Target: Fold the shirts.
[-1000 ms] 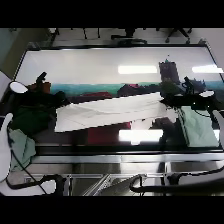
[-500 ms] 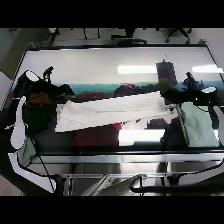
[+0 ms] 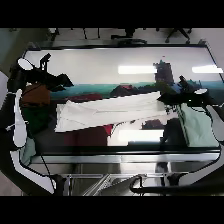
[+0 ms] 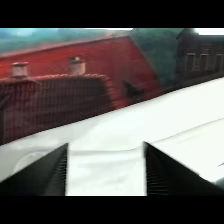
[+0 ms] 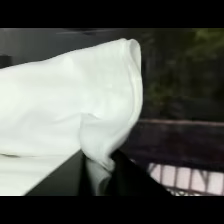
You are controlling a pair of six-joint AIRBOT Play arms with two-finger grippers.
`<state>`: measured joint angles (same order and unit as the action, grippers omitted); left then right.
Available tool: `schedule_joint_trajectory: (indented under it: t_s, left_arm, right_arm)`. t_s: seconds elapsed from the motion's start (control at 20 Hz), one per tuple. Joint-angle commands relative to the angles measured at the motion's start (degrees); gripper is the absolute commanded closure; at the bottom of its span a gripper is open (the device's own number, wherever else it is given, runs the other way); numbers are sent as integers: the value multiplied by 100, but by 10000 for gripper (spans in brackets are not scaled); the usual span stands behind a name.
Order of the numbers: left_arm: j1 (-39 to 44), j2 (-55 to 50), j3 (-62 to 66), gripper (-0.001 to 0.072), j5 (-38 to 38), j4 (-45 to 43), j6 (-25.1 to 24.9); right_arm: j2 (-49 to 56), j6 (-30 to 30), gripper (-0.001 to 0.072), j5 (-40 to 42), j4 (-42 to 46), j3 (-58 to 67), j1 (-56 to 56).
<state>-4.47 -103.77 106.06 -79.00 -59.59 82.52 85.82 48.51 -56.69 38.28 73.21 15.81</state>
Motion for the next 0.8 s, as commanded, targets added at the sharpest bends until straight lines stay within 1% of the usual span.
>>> schedule_joint_trajectory:
  t_s: [0.0,0.05,0.15,0.25,0.4,0.5,0.65,0.75]
  left_arm:
    - [195,-7,96,640,-87,258,22]
    - [330,-7,96,686,-31,260,7]
    - [673,-7,61,686,66,264,9]
    - [1228,-7,-197,686,345,260,7]
    - [2179,-90,-822,686,1224,267,7]
    - [2828,-391,-931,686,1700,271,7]
    - [3709,-1154,-424,686,1965,271,28]
    - [4146,-1746,195,686,1950,275,221]
  right_arm:
    - [109,-55,693,-61,-120,26,-234]
    - [83,-57,689,-201,-149,94,-234]
    - [-61,-52,690,-708,-144,295,-197]
    - [-402,68,691,-1279,-149,503,-79]
    - [-1180,393,691,-1843,-149,723,160]
    - [-1663,612,691,-2216,-149,866,330]
    - [-2262,752,691,-2732,-144,981,538]
    - [-2505,811,691,-2881,-146,981,660]
